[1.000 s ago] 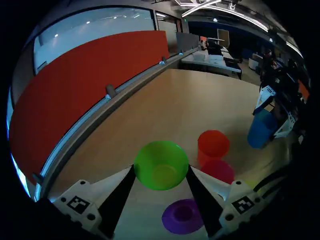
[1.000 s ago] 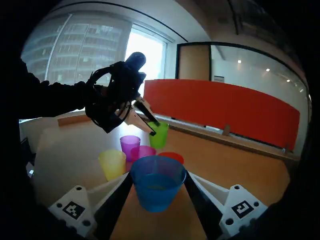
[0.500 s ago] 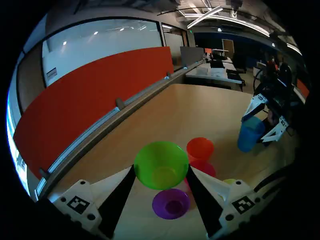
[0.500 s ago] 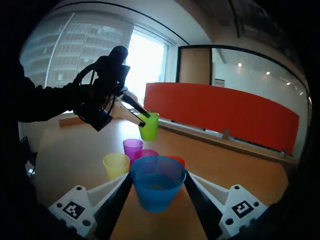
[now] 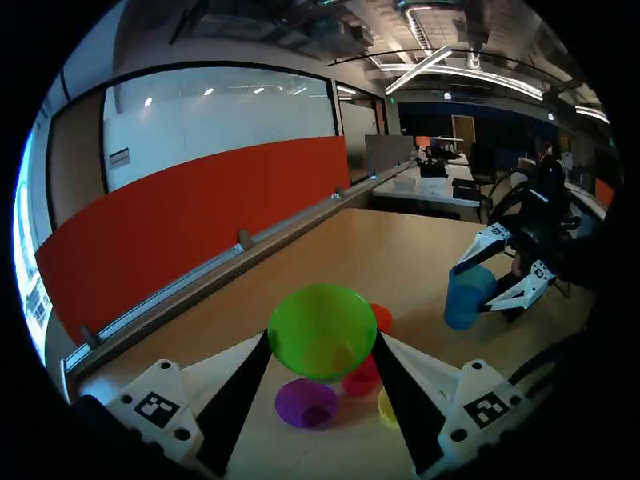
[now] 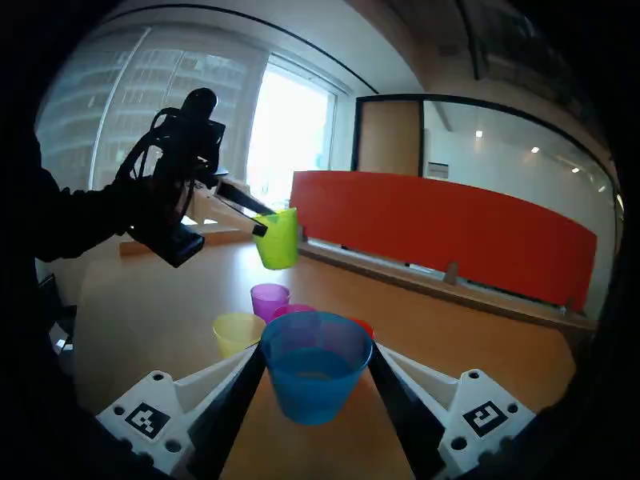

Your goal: Pour water

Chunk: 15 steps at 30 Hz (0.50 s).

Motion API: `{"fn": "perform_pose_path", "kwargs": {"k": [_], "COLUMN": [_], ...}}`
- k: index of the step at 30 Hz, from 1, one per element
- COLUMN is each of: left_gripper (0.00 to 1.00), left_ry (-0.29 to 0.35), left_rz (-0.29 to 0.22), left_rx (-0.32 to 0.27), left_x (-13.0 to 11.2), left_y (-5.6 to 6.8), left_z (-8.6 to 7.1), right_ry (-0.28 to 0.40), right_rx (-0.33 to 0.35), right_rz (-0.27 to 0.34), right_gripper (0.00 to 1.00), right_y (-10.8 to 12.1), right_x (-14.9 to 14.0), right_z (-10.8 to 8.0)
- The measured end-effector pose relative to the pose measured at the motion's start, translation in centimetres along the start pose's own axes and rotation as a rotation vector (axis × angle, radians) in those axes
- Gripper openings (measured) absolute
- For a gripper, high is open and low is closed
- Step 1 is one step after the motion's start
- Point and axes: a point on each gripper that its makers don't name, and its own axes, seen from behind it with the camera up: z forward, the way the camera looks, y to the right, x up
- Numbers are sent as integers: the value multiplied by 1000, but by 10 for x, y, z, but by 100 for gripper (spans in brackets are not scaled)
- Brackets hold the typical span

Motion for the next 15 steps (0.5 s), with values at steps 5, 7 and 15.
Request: {"fn": "perform_pose_path", "kwargs": {"k": [5, 7, 15], "left_gripper": [88, 88, 88], "left_ry": [19, 29, 90], "left_rz": [-9, -13, -42], "left_rx": [8, 13, 22], "left_x": [-4, -6, -10], "left_y": [14, 20, 43], "left_z": [-14, -20, -44], "right_ry": [1, 2, 4], "right_rx": [2, 2, 7], "right_rz": [-2, -2, -3], "right_gripper": [92, 92, 92], "right_y": [-3, -4, -11], "right_x": [1, 2, 3], "right_z": [-2, -3, -4]}}
